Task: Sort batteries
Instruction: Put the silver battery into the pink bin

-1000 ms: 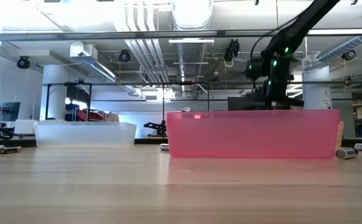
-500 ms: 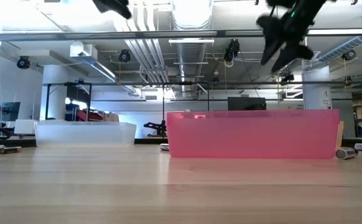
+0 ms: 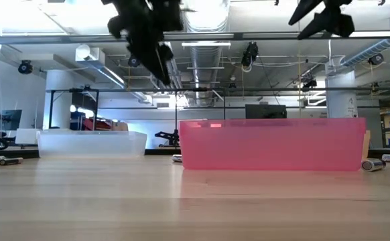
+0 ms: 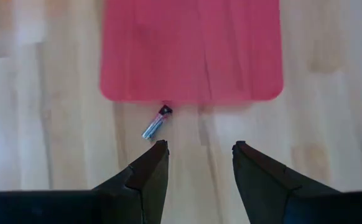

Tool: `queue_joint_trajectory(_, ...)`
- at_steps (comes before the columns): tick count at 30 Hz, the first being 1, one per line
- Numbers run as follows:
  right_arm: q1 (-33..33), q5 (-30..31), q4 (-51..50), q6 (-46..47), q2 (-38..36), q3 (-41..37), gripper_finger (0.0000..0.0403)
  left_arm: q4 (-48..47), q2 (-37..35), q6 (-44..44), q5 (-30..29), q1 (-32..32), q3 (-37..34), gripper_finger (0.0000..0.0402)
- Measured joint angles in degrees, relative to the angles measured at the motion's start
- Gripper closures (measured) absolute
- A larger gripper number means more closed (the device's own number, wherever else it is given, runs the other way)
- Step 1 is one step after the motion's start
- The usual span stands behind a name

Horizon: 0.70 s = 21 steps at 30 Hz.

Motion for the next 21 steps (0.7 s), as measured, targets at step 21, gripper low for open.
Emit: queue_joint_trajectory(21,14.2,13.5,-0.3,12.7,8.4,4.7,0.0206,23.4,12.3,14.2,0.8,5.1,-12.0,0.0244)
